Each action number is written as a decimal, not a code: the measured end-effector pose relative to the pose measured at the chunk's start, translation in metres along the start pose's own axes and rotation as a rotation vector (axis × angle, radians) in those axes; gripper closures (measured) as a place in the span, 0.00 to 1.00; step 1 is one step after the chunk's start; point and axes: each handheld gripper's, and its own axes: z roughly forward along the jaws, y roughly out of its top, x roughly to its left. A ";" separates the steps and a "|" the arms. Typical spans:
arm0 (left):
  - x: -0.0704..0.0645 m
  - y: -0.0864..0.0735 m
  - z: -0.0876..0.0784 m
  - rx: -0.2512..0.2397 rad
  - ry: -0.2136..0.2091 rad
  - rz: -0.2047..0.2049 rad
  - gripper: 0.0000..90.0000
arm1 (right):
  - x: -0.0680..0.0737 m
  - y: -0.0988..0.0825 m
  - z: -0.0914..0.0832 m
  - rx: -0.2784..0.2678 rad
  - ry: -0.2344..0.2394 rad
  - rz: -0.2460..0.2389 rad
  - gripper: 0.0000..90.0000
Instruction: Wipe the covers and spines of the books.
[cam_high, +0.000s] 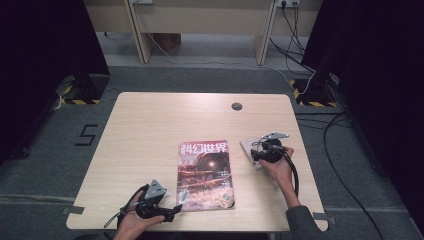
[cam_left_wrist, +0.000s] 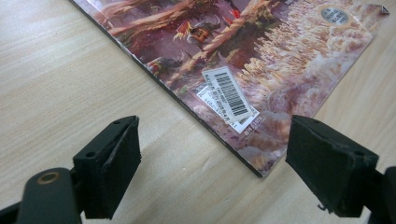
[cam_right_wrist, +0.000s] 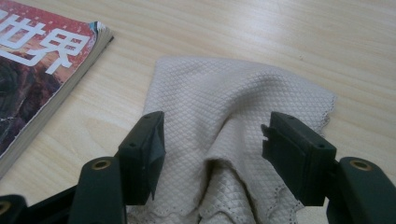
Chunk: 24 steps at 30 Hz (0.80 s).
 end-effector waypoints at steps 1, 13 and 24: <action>0.000 0.000 0.000 0.000 0.000 0.000 0.19 | 0.000 0.000 0.000 0.000 0.000 0.000 0.42; 0.007 0.017 0.026 0.010 0.025 -0.004 0.20 | -0.005 -0.003 0.010 0.021 0.028 0.008 0.82; 0.012 0.025 0.037 0.004 0.015 -0.006 0.21 | -0.006 0.000 0.004 -0.011 0.026 -0.002 0.87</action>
